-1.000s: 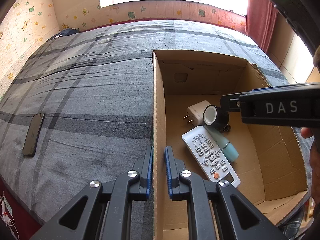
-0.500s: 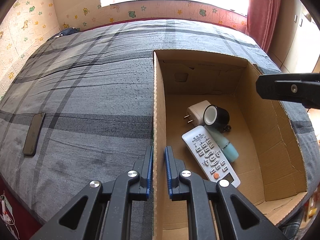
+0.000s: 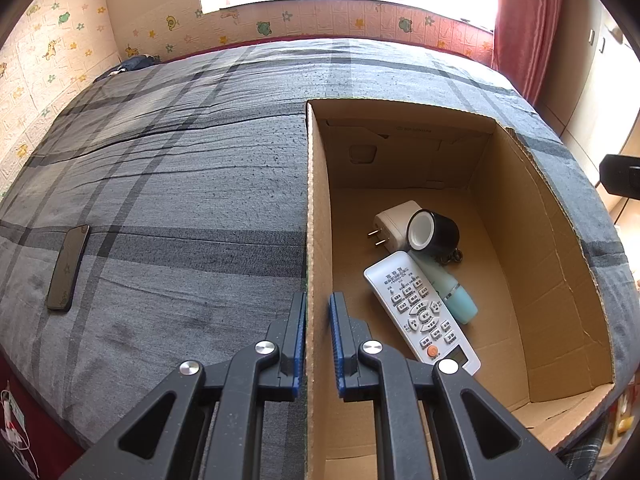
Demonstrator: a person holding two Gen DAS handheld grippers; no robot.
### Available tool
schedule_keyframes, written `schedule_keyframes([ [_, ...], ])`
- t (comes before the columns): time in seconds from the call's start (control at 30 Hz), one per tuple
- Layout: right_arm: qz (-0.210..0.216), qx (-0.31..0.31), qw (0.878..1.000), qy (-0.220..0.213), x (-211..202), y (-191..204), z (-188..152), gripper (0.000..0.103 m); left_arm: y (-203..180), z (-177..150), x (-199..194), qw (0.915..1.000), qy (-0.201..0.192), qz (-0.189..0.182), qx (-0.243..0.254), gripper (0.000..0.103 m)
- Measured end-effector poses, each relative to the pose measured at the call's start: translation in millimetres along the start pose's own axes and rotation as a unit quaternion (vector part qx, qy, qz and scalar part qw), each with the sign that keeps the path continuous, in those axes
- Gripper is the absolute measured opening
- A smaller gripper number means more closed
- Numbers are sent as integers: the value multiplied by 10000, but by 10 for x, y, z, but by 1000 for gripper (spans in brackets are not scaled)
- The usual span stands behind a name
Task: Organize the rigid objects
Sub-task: 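Move the right tool back to the blue key fob on the bed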
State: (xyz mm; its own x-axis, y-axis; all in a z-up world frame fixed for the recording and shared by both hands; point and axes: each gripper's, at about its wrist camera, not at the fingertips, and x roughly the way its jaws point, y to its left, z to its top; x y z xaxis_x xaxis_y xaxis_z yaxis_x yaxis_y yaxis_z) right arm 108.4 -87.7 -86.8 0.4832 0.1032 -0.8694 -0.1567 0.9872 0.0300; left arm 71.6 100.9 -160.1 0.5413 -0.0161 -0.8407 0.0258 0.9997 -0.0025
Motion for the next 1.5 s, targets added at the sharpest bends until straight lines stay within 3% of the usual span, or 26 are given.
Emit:
schedule_keyframes([
  [0.23,-386,278,9989,-22,-8,-423,-137,103,0,0,9,10000,10,15,24,12],
  [0.6,-559,750,9955,145,154,-945,-426,103,-29,5,9,10000,22,58,54,12],
  [0.93,-490,983,9932,394,439,-1147,-756,103,-34,0,3,9999,26,79,65,12],
  [1.27,-288,843,9944,571,624,-1153,-858,102,-43,2,7,9999,31,113,67,12],
  [1.37,-250,707,9949,677,717,-1082,-905,92,-46,3,7,9999,30,119,74,12],
  [1.43,-210,646,9946,781,790,-1051,-937,78,-45,4,8,9999,34,119,76,12],
  [1.5,-97,631,9941,875,854,-1035,-961,76,-44,4,6,9999,34,119,74,12],
])
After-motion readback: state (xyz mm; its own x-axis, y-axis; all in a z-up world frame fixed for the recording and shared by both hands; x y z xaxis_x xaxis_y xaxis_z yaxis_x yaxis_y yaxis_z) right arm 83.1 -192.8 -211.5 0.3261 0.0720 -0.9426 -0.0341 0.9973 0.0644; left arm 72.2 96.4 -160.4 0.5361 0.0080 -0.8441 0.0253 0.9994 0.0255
